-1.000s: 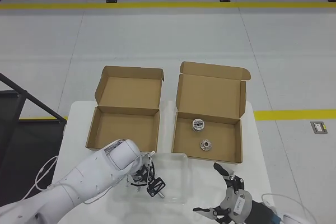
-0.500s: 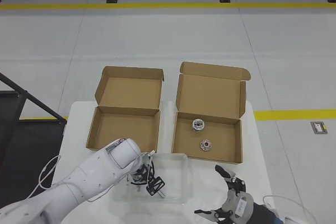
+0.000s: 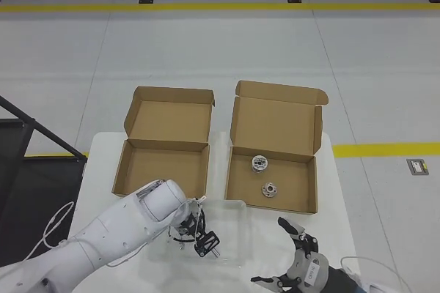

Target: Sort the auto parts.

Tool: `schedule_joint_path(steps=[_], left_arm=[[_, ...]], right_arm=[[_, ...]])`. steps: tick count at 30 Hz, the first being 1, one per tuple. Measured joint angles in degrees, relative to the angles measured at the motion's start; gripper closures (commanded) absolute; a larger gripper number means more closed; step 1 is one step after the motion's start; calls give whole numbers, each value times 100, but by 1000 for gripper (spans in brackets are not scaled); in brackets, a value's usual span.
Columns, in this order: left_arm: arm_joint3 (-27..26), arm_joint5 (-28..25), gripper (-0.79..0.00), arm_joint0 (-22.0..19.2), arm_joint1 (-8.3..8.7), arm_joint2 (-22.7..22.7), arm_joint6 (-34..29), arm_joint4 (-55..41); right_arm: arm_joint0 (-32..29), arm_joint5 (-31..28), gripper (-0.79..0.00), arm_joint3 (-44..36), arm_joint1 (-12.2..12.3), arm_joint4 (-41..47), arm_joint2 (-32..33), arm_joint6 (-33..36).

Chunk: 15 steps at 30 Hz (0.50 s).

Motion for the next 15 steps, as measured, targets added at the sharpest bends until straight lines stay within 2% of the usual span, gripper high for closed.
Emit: schedule_joint_path(steps=[4, 7, 10, 15], left_arm=[[-756, 0, 0, 38, 386, -157, -364, -305], [-1418, 0, 0, 144, 742, -405, -713, -643], [-2123, 0, 0, 359, 1137, -836, -1081, -1024], [-3221, 309, 0, 1121, 1835, -1878, -1642, -1473]], right_arm=[[151, 1, -785, 51, 15, 30, -133, 86], [251, 13, -785, 77, 25, 60, -227, 168], [341, 28, -785, 88, 35, 97, -315, 269], [476, 66, -785, 48, 50, 166, -466, 474]])
